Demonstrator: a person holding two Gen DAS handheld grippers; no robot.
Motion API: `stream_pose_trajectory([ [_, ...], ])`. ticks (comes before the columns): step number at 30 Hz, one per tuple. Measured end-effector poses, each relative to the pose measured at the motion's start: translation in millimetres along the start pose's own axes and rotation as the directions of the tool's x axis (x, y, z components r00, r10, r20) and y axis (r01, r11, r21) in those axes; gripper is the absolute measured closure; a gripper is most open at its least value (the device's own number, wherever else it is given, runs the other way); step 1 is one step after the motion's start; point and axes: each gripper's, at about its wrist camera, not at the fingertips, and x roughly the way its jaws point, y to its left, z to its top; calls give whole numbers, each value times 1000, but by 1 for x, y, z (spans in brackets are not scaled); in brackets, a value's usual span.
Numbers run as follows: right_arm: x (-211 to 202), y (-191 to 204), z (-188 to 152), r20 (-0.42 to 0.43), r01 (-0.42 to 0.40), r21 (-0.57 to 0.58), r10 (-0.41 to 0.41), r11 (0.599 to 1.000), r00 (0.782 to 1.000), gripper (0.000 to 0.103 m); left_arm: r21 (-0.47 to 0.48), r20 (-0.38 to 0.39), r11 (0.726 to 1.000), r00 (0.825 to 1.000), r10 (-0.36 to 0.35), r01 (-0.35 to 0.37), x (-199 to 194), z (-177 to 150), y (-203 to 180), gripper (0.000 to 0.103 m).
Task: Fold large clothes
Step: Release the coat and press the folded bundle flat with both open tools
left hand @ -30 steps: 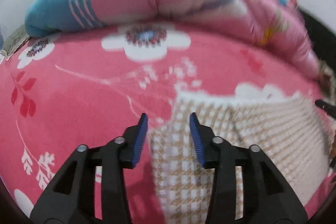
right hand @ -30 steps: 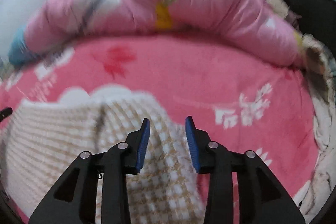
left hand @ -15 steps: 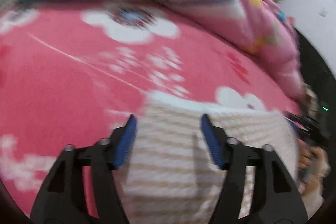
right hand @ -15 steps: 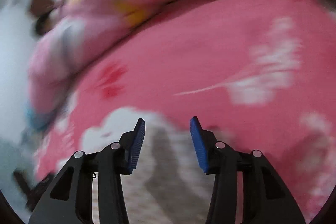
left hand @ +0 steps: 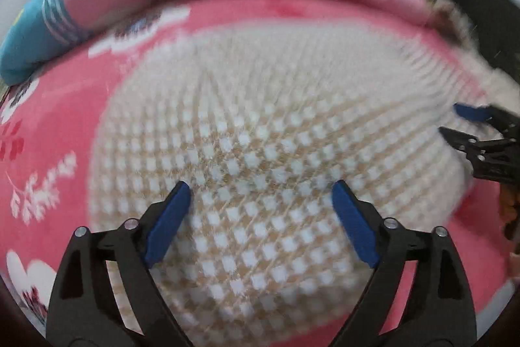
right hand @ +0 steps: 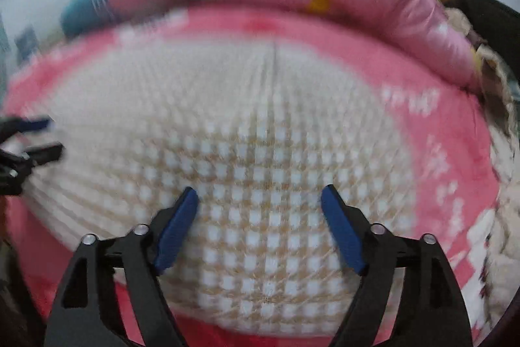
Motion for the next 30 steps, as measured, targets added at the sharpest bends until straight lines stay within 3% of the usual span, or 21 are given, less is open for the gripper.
stream_pose_trajectory([
  [3, -8, -1, -1, 4, 14, 31, -14, 999, 1000, 21, 1, 37, 999, 998, 51, -51, -19, 0, -12, 14],
  [7, -64, 16, -8, 123, -9, 0, 9, 1000, 992, 21, 15, 138, 1000, 990, -7, 4, -66, -18, -36, 13],
  [9, -66, 34, -14, 156, -11, -32, 16, 999, 988, 21, 40, 133, 999, 991, 17, -23, -61, -25, -50, 13],
  [10, -60, 42, -16, 146, -27, -36, 31, 999, 989, 21, 35, 93, 998, 994, 58, -61, -47, -28, -55, 13],
  [12, -31, 60, -22, 72, -65, -47, 68, 997, 995, 20, 2, 29, 995, 994, 102, -102, -15, -35, -57, 7],
  [14, -8, 68, -28, 63, -11, -71, 15, 997, 998, 17, 23, 50, 988, 988, 149, -150, -11, -40, -66, 7],
  [15, -11, 65, -27, 65, -18, -64, 22, 998, 998, 17, 22, 59, 987, 986, 156, -157, -19, -40, -70, 7],
  [18, -39, 43, -26, 63, -35, -2, 35, 999, 997, 17, -37, 79, 996, 994, 82, -79, -48, -45, -70, 7],
  [20, -68, 27, -35, 140, 20, 7, -21, 1000, 990, 17, -59, 114, 994, 988, 101, -95, -60, -49, -64, 7],
  [22, -77, 6, -44, 165, 112, 41, -118, 993, 979, 17, -91, 79, 988, 988, 130, -123, -53, -54, -58, 7],
  [24, -62, -18, -55, 99, 136, 99, -146, 986, 984, 16, -147, 6, 983, 993, 116, -113, -35, -61, -46, 7],
  [26, -32, -39, -68, -37, 112, 161, -108, 981, 994, 13, -169, 34, 980, 993, 113, -106, -34, -66, -41, 7],
  [28, -40, -49, -72, -35, 75, 228, -68, 971, 997, 13, -167, 38, 978, 991, 129, -121, -45, -67, -52, 7],
  [30, -61, -48, -72, 3, 52, 232, -55, 971, 999, 13, -182, 65, 980, 994, 92, -79, -63, -73, -60, 7],
])
